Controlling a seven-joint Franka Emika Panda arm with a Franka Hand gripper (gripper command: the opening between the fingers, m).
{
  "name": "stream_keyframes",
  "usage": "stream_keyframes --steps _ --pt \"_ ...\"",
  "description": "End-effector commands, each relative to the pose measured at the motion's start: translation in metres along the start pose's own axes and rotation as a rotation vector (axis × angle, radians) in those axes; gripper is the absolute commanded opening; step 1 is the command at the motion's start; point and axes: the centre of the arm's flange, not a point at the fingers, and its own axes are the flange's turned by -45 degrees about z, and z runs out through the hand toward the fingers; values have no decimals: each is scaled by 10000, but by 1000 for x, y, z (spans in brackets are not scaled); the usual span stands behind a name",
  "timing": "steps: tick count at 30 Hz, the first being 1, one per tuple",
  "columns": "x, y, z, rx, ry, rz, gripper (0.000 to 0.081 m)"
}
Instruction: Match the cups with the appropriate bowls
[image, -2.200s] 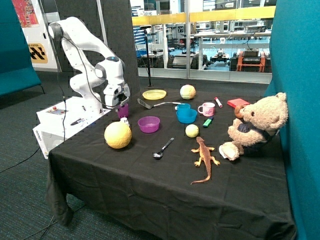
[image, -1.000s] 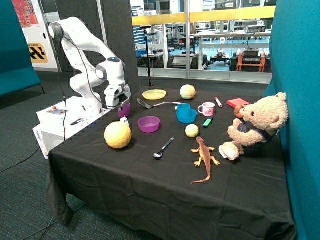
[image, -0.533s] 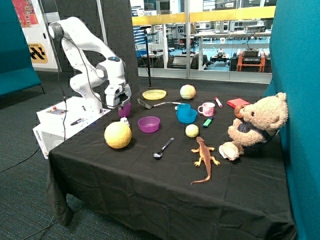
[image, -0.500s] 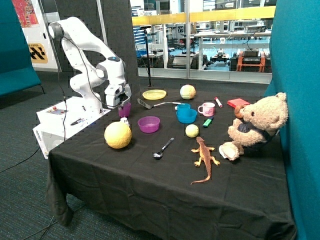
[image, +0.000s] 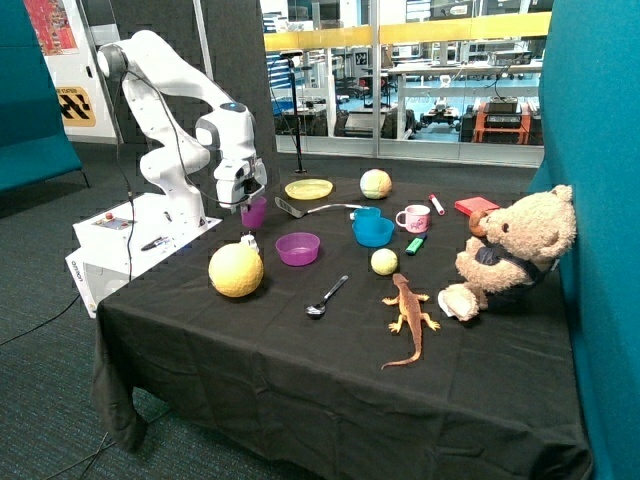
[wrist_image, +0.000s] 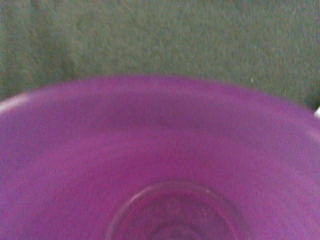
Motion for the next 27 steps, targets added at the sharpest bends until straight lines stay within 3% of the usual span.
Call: stream_keyframes --steps 1,14,21,27 --pt "21 -6 -20 -3 -40 -223 0" --pt "51 -16 -31 -3 -40 -545 0" --pt "92 -15 -49 -3 -40 -506 0" --pt "107 -13 -56 -3 -40 -459 0"
